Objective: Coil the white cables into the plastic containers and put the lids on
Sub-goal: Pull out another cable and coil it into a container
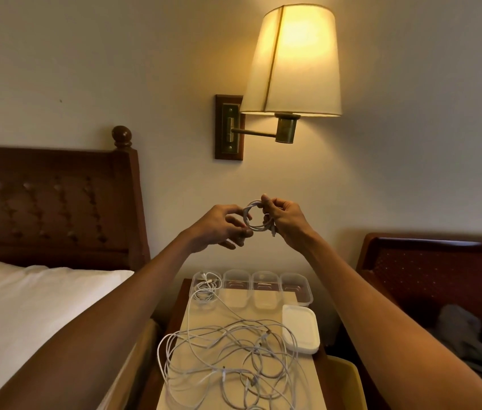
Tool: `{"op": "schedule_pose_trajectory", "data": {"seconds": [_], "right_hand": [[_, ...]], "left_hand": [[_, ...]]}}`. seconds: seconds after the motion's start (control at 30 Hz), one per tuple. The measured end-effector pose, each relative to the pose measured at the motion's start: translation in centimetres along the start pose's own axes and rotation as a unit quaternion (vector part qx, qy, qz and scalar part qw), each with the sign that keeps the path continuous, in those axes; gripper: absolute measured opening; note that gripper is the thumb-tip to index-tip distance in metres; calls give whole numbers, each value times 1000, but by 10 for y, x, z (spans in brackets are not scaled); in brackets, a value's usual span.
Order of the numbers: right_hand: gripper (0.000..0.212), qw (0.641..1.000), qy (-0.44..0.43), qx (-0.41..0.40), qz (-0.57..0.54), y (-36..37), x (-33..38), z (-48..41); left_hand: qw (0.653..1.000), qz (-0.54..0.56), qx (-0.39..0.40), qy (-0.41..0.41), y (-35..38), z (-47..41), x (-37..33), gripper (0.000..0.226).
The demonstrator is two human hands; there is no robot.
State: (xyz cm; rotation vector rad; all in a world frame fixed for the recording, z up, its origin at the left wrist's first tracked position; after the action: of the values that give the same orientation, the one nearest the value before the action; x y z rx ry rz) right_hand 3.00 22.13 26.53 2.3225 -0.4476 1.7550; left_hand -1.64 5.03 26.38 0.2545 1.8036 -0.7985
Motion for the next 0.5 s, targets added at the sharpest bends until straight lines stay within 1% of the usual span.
{"op": "schedule_pose_trajectory", "data": {"seconds": [0.1, 0.2, 0.3, 0.43, 0.5], "right_hand": [[28, 1000, 0, 9, 22, 4, 1, 2], [24, 1000, -5, 9, 14, 7, 2, 2], [25, 1000, -11, 7, 11, 5, 0, 0], [35, 1000, 13, 9, 21, 4, -5, -1], [44, 997, 45, 41, 47, 4, -10, 2]], "left_hand": [[998, 61, -29, -14, 2, 3, 7, 30], [991, 123, -39, -23, 3, 3, 11, 29], [987, 152, -44, -30, 1, 2, 12, 28], [981, 178, -73, -27, -4, 1, 14, 23], [976, 193, -97, -20, -6, 1, 15, 23]]}}
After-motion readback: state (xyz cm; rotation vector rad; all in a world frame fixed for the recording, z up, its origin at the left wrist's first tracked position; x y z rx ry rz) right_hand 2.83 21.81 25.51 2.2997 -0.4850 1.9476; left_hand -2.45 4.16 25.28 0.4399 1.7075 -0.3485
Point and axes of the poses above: each hand's wrist, its own z-axis away from the middle knuckle, its own y-axis out of the palm, x = y × z, the point moved 3 cm from there along -z, towards the middle knuckle, and after that the axes turned 5 degrees about -x, right-handed, at the moved point
